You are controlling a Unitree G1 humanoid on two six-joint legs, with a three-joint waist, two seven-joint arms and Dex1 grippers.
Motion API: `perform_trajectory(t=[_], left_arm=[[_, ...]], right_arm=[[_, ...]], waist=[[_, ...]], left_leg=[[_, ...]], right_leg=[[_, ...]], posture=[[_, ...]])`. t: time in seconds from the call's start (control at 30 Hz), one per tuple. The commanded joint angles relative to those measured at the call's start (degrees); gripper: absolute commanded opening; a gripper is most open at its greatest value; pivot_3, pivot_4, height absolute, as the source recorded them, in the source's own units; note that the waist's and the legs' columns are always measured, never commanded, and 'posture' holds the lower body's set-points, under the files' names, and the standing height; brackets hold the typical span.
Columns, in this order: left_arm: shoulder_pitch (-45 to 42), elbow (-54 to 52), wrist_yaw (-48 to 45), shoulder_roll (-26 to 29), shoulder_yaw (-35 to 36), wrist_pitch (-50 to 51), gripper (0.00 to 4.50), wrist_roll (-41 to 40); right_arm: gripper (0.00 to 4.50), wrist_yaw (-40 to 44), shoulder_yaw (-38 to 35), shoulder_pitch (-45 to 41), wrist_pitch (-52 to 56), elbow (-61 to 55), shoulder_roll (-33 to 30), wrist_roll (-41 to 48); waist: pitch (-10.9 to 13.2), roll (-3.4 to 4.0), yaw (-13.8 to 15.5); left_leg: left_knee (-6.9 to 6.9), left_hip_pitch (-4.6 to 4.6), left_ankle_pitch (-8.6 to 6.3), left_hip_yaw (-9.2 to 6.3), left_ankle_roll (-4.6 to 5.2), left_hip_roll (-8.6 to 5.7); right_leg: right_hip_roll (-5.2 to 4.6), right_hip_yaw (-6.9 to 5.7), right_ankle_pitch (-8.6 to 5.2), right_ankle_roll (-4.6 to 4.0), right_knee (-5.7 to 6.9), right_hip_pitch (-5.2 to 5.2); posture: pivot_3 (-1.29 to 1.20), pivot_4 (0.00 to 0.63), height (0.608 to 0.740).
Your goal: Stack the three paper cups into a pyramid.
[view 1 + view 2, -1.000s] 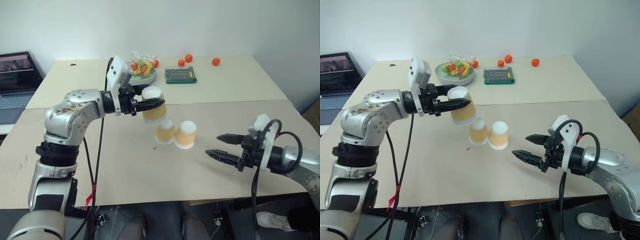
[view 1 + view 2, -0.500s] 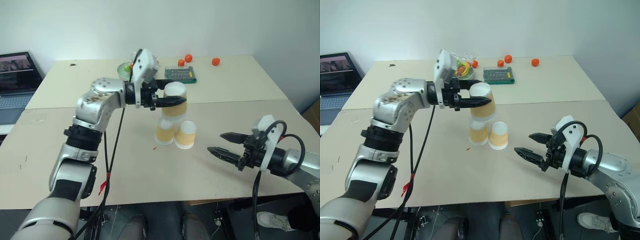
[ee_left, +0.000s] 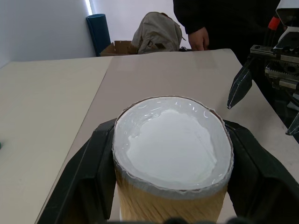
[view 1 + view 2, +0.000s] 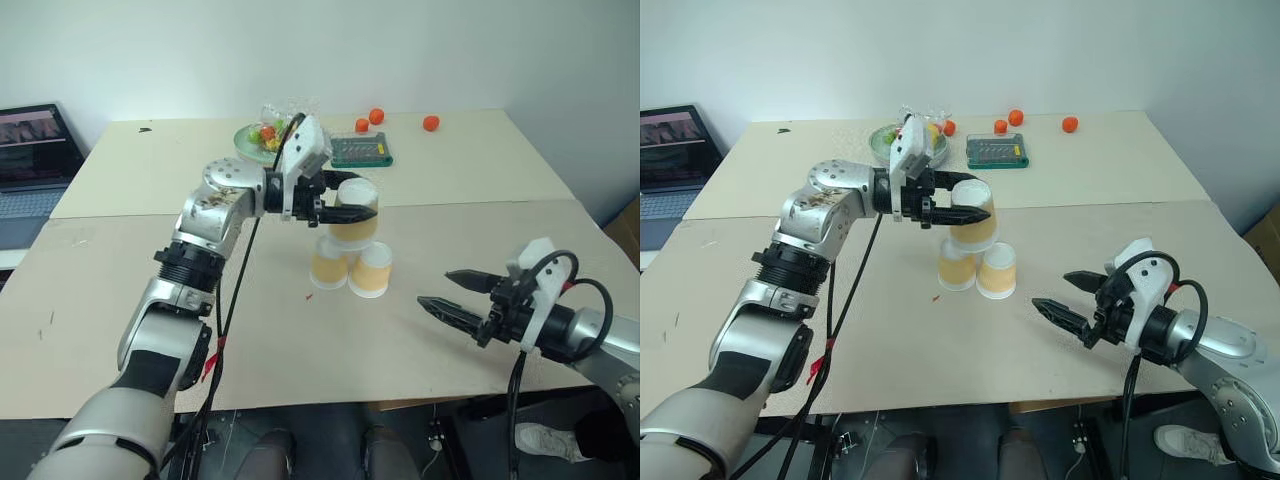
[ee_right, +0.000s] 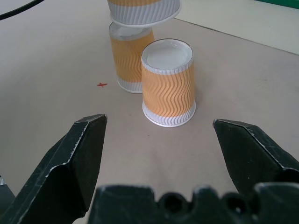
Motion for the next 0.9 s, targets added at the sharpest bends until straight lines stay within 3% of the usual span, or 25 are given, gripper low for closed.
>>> perform_trajectory(t=[0.03, 0.27, 0.3, 0.4, 0.9], left_arm=[[-1.98, -0.32, -0.47, -0.24, 1.35, -0.96, 2.59, 0.13], [-0.31, 1.11, -0.77, -1.17, 1.12, -1.30, 2.59, 0.72], [-0.19, 1.24, -0.78, -1.24, 1.13, -1.37, 3.57, 0.76], [0.06, 1.08, -0.93, -1.32, 1.17, -0.99, 4.46, 0.69], [-0.46, -1.44, -0.57, -0.03, 2.73, 2.42, 4.46, -0.87]], right_arm=[[4.28, -0.31, -1.95, -0.13, -1.22, -2.16, -0.01, 1.39], [4.28, -1.01, -2.93, 0.98, -0.99, -2.93, -0.21, 1.73], [4.28, -1.10, -3.13, 1.13, -0.95, -2.99, -0.28, 1.86], [4.28, -1.35, -3.50, 1.30, -0.84, -3.07, -0.54, 2.21], [4.28, -1.27, -3.15, 0.11, -0.92, -1.89, -1.39, 2.49]], waist=[[0.00, 0.00, -0.03], [0.00, 0.00, 0.00], [0.00, 0.00, 0.00], [0.00, 0.00, -0.02], [0.00, 0.00, -0.09]], left_leg=[[0.00, 0.00, 0.00, 0.00, 0.00, 0.00], [0.00, -0.01, 0.00, 0.00, 0.00, 0.00], [0.00, 0.00, 0.00, 0.00, 0.00, 0.00], [0.00, 0.00, 0.00, 0.00, 0.00, 0.00], [0.01, 0.00, 0.00, 0.00, 0.00, 0.00]], right_leg=[[0.00, 0.00, 0.00, 0.00, 0.00, 0.00], [0.00, 0.00, 0.00, 0.00, 0.00, -0.01], [0.00, 0.00, 0.00, 0.00, 0.00, -0.01], [0.00, 0.00, 0.00, 0.00, 0.00, 0.00], [0.00, 0.00, 0.00, 0.00, 0.02, -0.01]], posture=[[0.00, 0.150, 0.740], [0.00, 0.150, 0.740], [0.00, 0.150, 0.740], [0.00, 0.150, 0.740], [0.00, 0.150, 0.740]])
